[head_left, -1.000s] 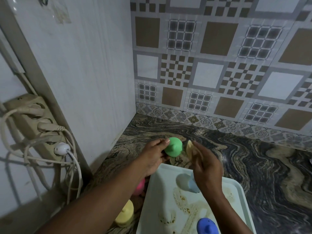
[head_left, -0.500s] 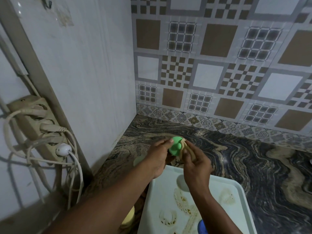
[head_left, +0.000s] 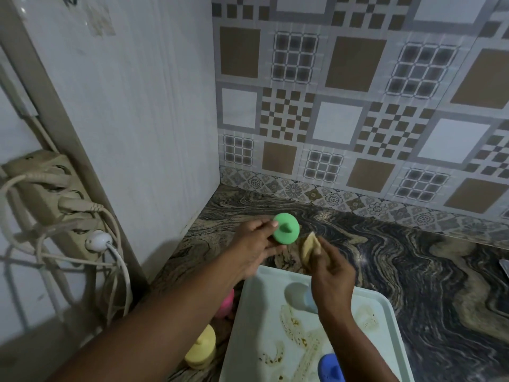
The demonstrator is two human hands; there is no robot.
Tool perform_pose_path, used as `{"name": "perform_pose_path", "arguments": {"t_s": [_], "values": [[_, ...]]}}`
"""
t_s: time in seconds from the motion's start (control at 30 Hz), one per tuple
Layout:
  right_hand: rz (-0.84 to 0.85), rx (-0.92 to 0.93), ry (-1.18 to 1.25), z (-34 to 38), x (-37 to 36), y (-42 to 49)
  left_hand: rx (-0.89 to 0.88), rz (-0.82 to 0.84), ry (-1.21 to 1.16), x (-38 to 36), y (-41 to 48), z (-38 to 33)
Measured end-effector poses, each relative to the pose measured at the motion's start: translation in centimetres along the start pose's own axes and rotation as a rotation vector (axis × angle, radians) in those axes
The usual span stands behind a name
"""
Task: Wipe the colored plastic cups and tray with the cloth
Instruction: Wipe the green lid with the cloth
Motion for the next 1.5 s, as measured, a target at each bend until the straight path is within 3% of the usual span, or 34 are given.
{"name": "perform_pose_path", "arguments": {"t_s": [0.13, 0.27, 0.33, 0.43, 0.5, 0.63, 0.7, 0.83, 0.97, 1.07, 1.17, 1.27, 1.3, 1.4, 1.5], "values": [[0.071, 0.241, -0.113, 2.6, -1.1, -0.6, 0.011, 0.108, 0.007, -0.9, -0.6, 0.8], [0.150, 0.396, -0.434, 1.5, -0.2, -1.5, 0.007, 0.019, -0.038, 0.7, -0.5, 0.9], [0.111, 0.321, -0.424, 1.0, 0.6, -1.0, 0.015, 0.001, -0.091, 1.2, -0.8, 0.7], [-0.013, 0.139, -0.196, 1.7, 0.4, 0.1, 0.022, 0.039, -0.099, 0.4, -1.1, 0.4], [0.032, 0.235, -0.144, 3.1, -1.0, -0.7, 0.020, 0.066, -0.094, -0.2, -1.1, 0.2], [0.108, 0.504, -0.357, 2.7, -1.1, -2.8, 0.000, 0.041, -0.060, 0.7, -1.0, 0.0], [0.136, 0.402, -0.360, 2.2, 0.1, -2.2, 0.012, 0.023, -0.061, 1.8, -1.2, 0.1], [0.082, 0.191, -0.132, 3.9, -0.2, -0.6, 0.044, 0.093, -0.047, 1.4, -1.5, 0.3], [0.161, 0.534, -0.369, 4.7, -1.4, -2.4, -0.007, 0.120, 0.019, 0.8, -1.4, -0.3], [0.240, 0.603, -0.557, 2.8, -0.1, -1.9, 0.013, 0.064, 0.012, 2.1, -1.3, 0.7], [0.241, 0.390, -0.491, 2.3, 0.9, -0.9, 0.069, -0.016, -0.108, 2.7, -1.0, 1.2], [0.261, -0.258, 0.105, 2.7, -0.1, -0.5, 0.074, 0.012, -0.126, 1.7, -1.2, 0.6], [0.285, -0.367, 0.226, 3.1, -0.7, -0.7, 0.056, 0.018, -0.032, 1.3, -1.3, 0.5], [0.285, -0.314, 0.173, 4.4, -2.3, -1.3, -0.078, -0.010, 0.444, 1.4, -1.3, 1.0], [0.274, -0.292, 0.126, 4.4, -2.6, -0.9, -0.332, 0.040, 0.699, 2.3, -1.1, 1.0]]}}
Point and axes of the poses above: each hand's wrist, its own y-axis towards the middle knuckle, its own x-axis out of the back of the hand, z = x × y, the point moved 3 cm from there along y, towards the middle knuckle, and after that the axes turned 12 degrees about -x, right-handed, at the moved point
